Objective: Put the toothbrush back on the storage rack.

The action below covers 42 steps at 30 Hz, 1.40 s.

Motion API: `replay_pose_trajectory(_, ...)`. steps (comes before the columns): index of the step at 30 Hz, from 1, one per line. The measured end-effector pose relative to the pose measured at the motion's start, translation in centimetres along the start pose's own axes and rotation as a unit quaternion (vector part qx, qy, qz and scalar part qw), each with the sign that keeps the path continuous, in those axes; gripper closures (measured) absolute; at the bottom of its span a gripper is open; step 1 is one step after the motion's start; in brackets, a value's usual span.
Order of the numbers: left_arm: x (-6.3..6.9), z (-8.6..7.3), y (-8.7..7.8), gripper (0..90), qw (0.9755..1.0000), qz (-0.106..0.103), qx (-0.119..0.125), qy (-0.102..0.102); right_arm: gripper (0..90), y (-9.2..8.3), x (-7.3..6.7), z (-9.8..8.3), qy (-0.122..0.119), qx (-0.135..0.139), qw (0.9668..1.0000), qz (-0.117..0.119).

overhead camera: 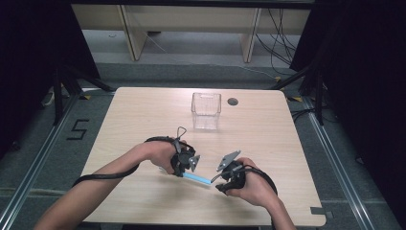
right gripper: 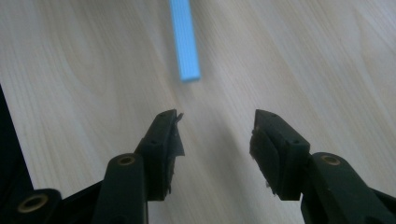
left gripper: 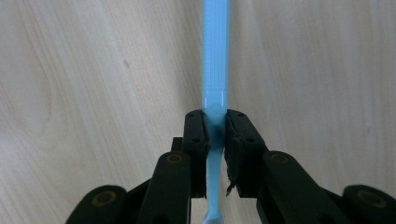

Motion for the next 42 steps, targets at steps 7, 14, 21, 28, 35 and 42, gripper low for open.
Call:
replay_pose_trajectory(7,0.5,0.8,-0.3,78.5,1.0000,0.002,0.004,0.005,52.3,0.6,-0.7,1.7,-0.031,0.002,0.9993,0.019)
replay_pose_trajectory(14,0.8,1.2,-0.5,78.5,0.9999,0.004,0.003,0.016,55.1,1.2,-1.0,2.5,-0.041,0.008,0.9987,0.029)
replay_pose_trajectory(21,1.0,1.5,-0.6,78.5,0.9998,0.007,0.015,0.005,57.1,1.4,-1.2,2.5,-0.028,0.005,0.9991,0.032)
replay_pose_trajectory(28,1.1,1.6,-0.8,78.5,0.9998,0.008,0.014,0.009,57.6,2.0,-1.2,2.7,-0.038,0.007,0.9985,0.037)
replay_pose_trajectory(35,0.8,1.8,-1.2,78.6,0.9994,0.011,0.009,0.032,60.4,2.3,-1.3,2.8,-0.038,0.005,0.9982,0.046)
replay_pose_trajectory(42,0.9,2.0,-1.1,78.6,0.9991,0.020,0.025,0.029,65.6,2.4,-1.6,2.8,-0.032,0.002,0.9982,0.051)
Point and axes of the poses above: each handheld gripper's, and its own axes: y roughly forward along the jaws, z roughly out of its top, x roughly to its right, the point moved 5 cm from there along y, roughly forward along the jaws, and after that the axes turned 4 degrees about -z, right-handed, at the moved point
